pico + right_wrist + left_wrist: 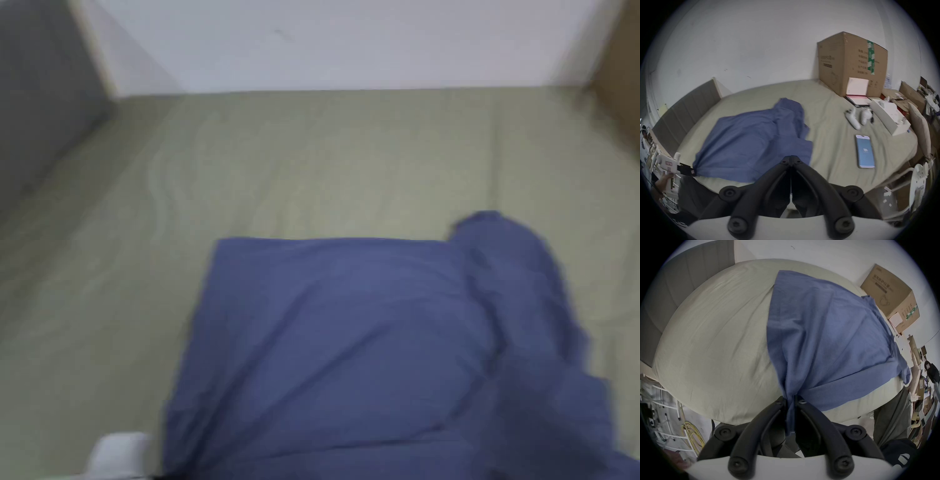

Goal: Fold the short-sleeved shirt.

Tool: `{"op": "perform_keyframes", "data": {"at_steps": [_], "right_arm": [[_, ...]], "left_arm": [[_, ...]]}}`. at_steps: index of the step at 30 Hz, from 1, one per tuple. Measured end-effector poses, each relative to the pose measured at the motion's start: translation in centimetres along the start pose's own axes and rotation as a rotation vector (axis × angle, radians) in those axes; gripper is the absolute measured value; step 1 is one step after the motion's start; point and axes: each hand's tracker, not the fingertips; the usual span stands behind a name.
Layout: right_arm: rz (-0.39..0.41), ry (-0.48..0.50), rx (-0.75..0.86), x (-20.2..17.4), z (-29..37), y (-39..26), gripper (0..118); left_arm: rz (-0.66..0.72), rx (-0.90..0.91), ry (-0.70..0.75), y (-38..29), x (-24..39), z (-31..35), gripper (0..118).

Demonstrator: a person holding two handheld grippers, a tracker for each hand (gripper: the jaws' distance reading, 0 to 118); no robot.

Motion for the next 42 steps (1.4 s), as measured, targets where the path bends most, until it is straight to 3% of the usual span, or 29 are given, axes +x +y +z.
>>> {"op": "perform_keyframes", "data": {"at_steps": [2, 3, 8, 12, 14, 18, 20, 21, 22, 23, 28, 31, 38, 42], "right_arm": [[-0.038, -0.03, -0.089, 1.7, -1.5, -0.6, 65], [-0.056, -0.036, -0.148, 2.4, -2.4, -1.0, 83], [-0.138, -0.069, -0.305, 4.6, -6.8, -3.8, 83], [-0.141, -0.058, -0.411, 4.7, -9.1, -4.9, 80], [-0.125, -0.05, -0.423, 4.5, -9.5, -4.7, 65], [-0.044, -0.057, -0.45, 3.4, -10.2, -4.6, 55], [-0.044, -0.01, -0.427, 3.3, -9.7, -4.3, 39], [-0.034, -0.031, -0.414, 2.8, -9.3, -4.4, 18], [0.01, -0.064, -0.4, 2.4, -8.9, -4.2, 14], [0.008, -0.038, -0.393, 2.2, -8.6, -4.1, 8], [-0.004, -0.001, -0.223, 1.6, -6.0, -1.7, 5], [-0.024, 0.049, -0.142, 1.6, -6.5, 2.0, 5], [0.023, 0.075, -0.117, 0.4, -17.0, 11.9, 5], [0.056, 0.012, -0.218, -0.6, -25.2, 14.7, 5]], "left_arm": [[-0.004, -0.014, -0.001, 0.4, -0.1, -0.4, 8], [-0.007, -0.018, -0.002, 0.5, -0.1, -0.4, 8], [0.008, -0.007, -0.012, 0.1, 0.5, 0.9, 8], [0.027, -0.005, -0.023, 0.2, 0.5, 1.2, 8], [0.032, -0.005, -0.027, 0.2, 0.6, 1.3, 8], [0.038, -0.005, -0.033, 0.2, 0.3, 1.2, 8], [0.041, -0.005, -0.039, 0.2, 0.1, 1.1, 8], [0.039, -0.001, -0.039, 0.1, 0.1, 1.1, 8], [0.034, 0.004, -0.035, -0.1, 0.3, 1.3, 8], [0.024, 0.011, -0.033, -0.1, 0.5, 1.5, 8], [-0.003, 0.216, -0.032, 0.0, 0.9, 5.4, 8], [0.012, 0.317, -0.078, 3.5, 1.0, 7.9, 8], [-0.011, 0.366, -0.09, 16.5, 0.0, 4.2, 8], [0.002, 0.291, -0.063, 22.6, -0.6, -1.2, 8]]}}
